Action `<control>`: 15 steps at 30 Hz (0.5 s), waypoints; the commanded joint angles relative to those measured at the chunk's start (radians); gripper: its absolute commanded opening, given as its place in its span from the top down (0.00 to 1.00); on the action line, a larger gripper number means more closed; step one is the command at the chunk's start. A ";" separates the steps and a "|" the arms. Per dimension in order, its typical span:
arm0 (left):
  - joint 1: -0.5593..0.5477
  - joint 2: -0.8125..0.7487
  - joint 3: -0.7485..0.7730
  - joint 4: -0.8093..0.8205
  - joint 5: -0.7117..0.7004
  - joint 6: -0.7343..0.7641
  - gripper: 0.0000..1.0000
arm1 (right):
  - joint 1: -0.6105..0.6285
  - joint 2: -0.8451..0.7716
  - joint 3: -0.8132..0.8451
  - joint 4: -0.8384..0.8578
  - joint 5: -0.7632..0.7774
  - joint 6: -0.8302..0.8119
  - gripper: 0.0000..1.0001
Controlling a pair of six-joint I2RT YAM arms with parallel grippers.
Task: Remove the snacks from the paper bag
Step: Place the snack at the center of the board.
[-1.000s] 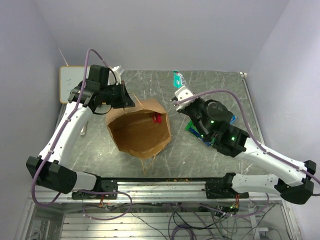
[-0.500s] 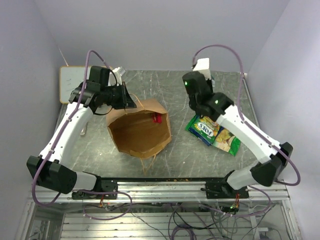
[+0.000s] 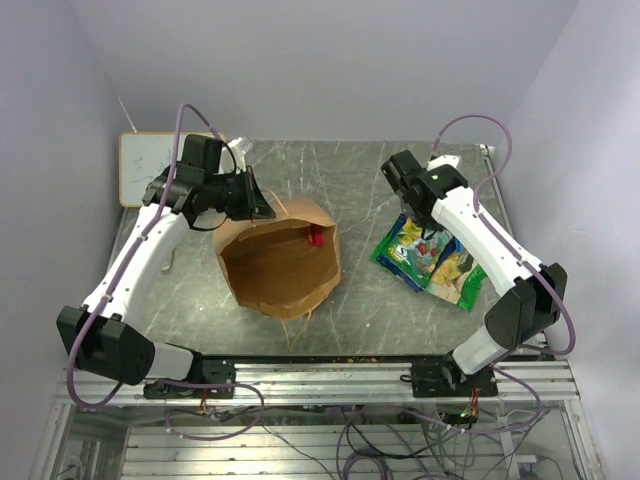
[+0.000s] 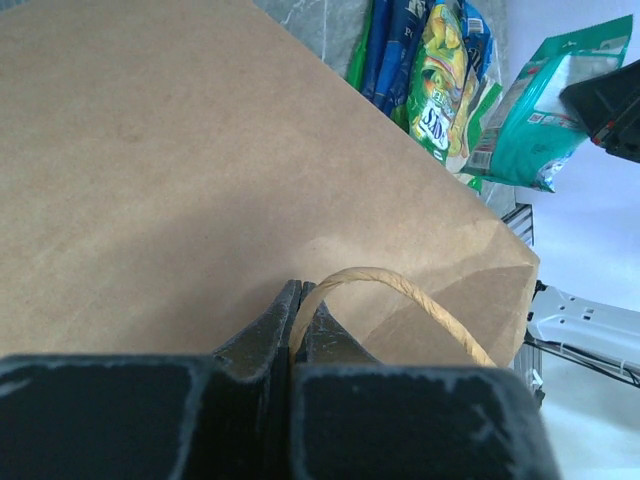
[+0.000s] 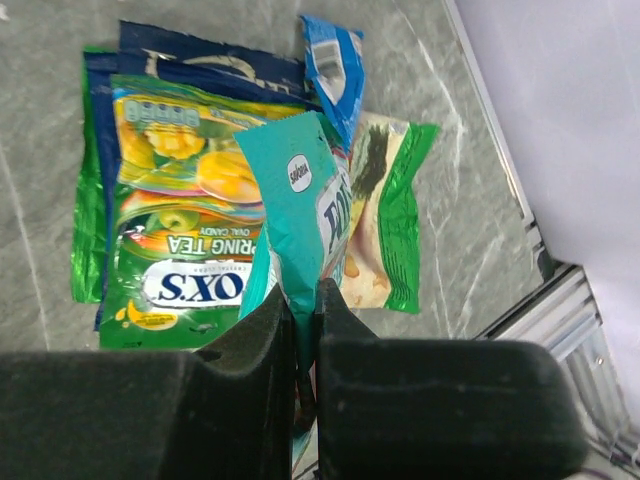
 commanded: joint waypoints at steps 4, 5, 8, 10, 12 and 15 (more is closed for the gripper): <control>0.008 -0.003 -0.014 0.038 0.029 0.000 0.93 | -0.110 -0.003 -0.041 0.060 -0.041 0.004 1.00; 0.009 -0.004 -0.021 0.043 0.036 0.001 0.93 | -0.116 0.010 -0.027 0.056 -0.034 0.002 1.00; 0.008 -0.009 -0.029 0.046 0.042 -0.001 0.93 | -0.125 0.048 -0.015 0.063 -0.023 -0.016 0.98; 0.008 -0.013 -0.027 0.047 0.035 -0.001 0.93 | -0.127 0.060 -0.022 0.099 -0.061 -0.044 0.97; 0.008 -0.013 -0.019 0.041 0.030 0.006 0.93 | -0.126 0.074 -0.021 0.119 -0.092 -0.054 0.97; 0.009 -0.006 0.003 0.024 0.027 0.020 0.93 | -0.128 0.104 -0.012 0.140 -0.112 -0.054 0.96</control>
